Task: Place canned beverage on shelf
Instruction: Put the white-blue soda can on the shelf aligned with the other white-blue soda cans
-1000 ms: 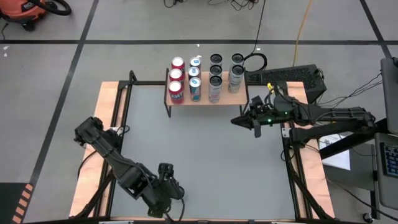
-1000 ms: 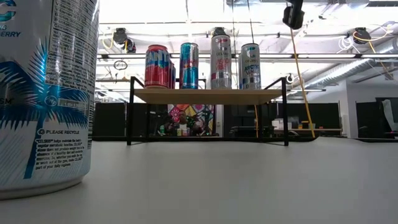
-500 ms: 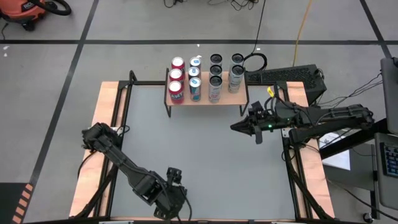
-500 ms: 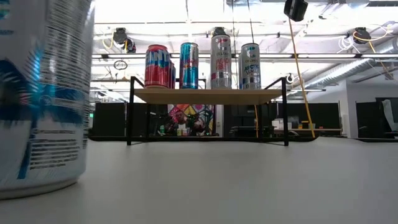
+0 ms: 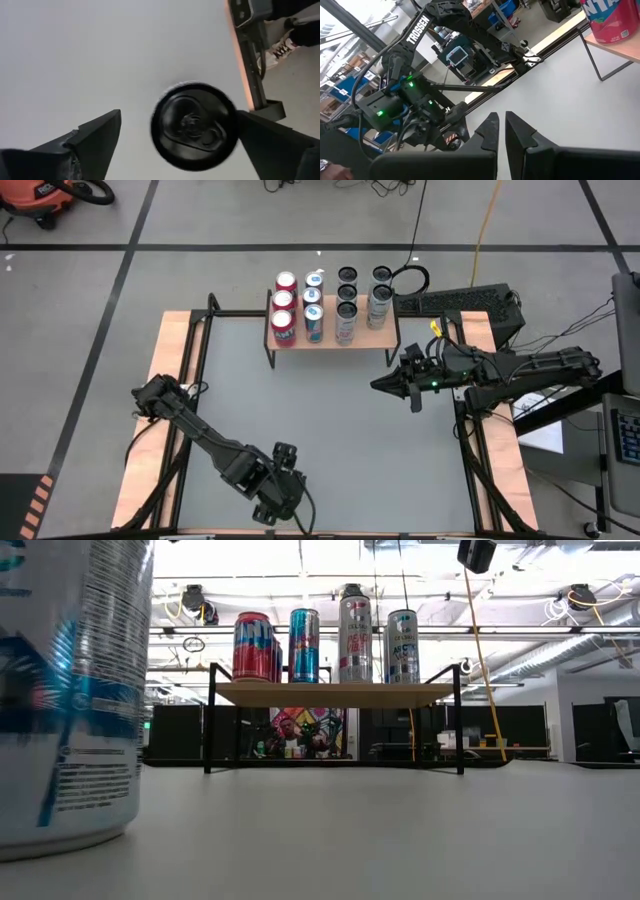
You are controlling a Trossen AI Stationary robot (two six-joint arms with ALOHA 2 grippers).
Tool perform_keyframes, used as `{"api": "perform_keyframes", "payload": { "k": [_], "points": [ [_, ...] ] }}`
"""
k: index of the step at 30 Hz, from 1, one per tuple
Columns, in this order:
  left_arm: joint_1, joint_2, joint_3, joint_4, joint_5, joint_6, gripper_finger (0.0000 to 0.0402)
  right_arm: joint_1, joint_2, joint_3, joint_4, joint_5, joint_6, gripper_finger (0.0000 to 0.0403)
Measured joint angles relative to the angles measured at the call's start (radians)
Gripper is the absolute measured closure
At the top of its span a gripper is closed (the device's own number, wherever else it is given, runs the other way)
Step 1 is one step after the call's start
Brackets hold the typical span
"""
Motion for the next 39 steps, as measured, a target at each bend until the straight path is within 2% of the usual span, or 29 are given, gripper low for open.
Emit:
{"api": "perform_keyframes", "payload": {
  "k": [8, 25, 39],
  "points": [
    [0.008, -0.001, 0.000, 0.003, 0.028, 0.056, 0.0066, 0.000, 0.000, 0.000, 0.000, 0.000, 0.007, 0.0403],
    [0.011, 0.000, -0.032, 0.024, 0.025, 0.056, 0.0068, 0.000, 0.000, 0.000, 0.000, 0.000, 0.009, 0.0403],
    [0.041, 0.012, -0.034, 0.048, 0.072, 0.058, 0.0068, 0.000, 0.000, 0.000, 0.000, -0.001, 0.004, 0.0403]
  ]
}}
